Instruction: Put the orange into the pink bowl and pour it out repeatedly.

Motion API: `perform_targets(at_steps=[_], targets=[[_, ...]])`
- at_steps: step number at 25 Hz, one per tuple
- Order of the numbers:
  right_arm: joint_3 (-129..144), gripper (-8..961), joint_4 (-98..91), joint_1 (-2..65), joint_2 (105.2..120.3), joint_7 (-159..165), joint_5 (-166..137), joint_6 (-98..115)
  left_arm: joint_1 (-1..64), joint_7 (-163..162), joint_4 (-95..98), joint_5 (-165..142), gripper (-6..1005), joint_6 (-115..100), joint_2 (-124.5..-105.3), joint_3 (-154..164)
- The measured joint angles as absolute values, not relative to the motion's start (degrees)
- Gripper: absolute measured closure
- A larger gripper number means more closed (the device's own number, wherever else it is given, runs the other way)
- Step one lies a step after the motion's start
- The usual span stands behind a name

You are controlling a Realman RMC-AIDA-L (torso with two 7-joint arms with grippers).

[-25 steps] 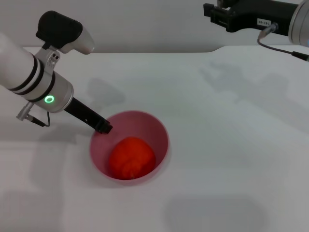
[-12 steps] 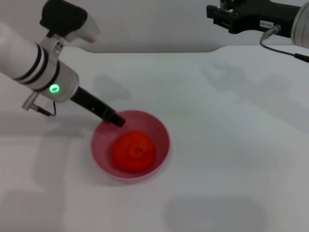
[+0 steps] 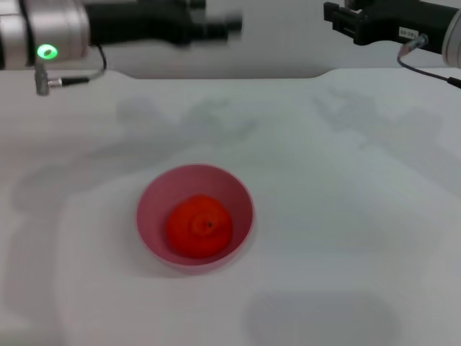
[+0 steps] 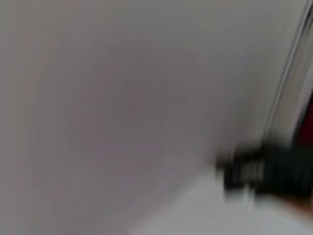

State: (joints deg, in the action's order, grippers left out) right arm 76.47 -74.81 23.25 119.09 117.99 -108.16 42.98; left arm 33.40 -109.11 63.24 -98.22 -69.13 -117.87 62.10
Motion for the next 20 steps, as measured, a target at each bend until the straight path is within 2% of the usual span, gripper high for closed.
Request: perform_targets(at_steps=[2, 9, 14, 20], targets=[[76.61, 570, -74.09, 22.8, 119.09, 114.39, -105.62, 41.55, 31.63, -98.51, 58.27, -85.27, 159, -67.39, -117.93, 62.28], [74.33, 571, -66.04, 20.71, 119.09, 85.8, -76.77, 37.02, 26.36, -59.26, 40.64, -49.29, 162, -66.11, -118.74, 64.27], [71.2, 571, -56.06, 20.55, 119.09, 60.56, -51.49, 39.14, 22.53, -42.85, 33.79, -30.58, 167, -65.91, -118.76, 68.37], [65.83, 571, -39.73, 20.86, 119.0, 37.61, -27.23, 56.74, 17.03, -29.14, 30.77, -17.42, 167, -65.9, -118.73, 72.36]])
